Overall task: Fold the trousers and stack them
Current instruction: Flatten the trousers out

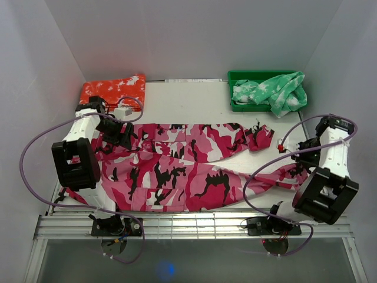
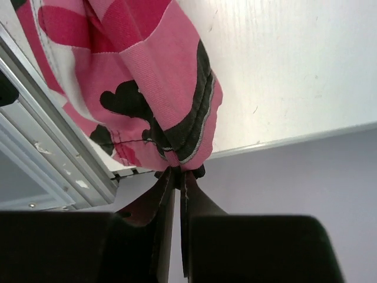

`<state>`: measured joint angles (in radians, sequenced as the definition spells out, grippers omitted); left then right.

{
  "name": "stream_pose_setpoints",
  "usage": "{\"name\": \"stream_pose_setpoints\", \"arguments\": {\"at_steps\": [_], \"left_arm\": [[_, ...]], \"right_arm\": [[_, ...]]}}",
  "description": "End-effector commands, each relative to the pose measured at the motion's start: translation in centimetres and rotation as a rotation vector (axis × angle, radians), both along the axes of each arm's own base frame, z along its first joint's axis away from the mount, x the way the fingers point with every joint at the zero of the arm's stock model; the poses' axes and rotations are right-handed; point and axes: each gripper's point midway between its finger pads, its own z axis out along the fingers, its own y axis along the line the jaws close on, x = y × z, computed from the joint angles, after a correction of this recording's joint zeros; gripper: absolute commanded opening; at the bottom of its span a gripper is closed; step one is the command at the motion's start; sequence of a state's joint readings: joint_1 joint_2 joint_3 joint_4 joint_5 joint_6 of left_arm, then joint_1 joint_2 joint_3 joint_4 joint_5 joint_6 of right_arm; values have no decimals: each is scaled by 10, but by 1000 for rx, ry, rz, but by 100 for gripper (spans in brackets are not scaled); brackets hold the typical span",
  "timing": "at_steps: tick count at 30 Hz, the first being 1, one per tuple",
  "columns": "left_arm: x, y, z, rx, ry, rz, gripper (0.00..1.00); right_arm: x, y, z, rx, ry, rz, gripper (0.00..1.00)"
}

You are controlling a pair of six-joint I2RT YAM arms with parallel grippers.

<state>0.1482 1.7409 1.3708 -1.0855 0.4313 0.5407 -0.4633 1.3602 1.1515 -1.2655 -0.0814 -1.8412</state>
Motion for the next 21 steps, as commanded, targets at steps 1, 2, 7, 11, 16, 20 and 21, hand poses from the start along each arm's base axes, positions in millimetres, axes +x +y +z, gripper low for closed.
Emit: {"name": "stream_pose_setpoints", "arguments": {"at_steps": [1,2,7,11,16,20,21], "left_arm": [[17,-4,16,-23,-66,-4,84],[18,-6,20,-33,-73,-12,83],[30,-65,78,-220,-276,-213,82],[28,-147,108,-249,-441,-501,82],[6,-274,88,-323,-497,-833,79],[6,-377,79,-442,-573,-968,78],[-5,-403,77,-476,-568,-1011,77]], "right_arm": [[19,5,-1,35,63,4,8],[22,8,-18,38,157,-61,8],[32,-3,-56,-14,364,-251,30],[61,-11,-62,73,326,-390,52],[82,-12,-37,196,192,-477,68],[70,-2,-25,289,163,-575,71],[66,0,-24,305,160,-593,71]]}}
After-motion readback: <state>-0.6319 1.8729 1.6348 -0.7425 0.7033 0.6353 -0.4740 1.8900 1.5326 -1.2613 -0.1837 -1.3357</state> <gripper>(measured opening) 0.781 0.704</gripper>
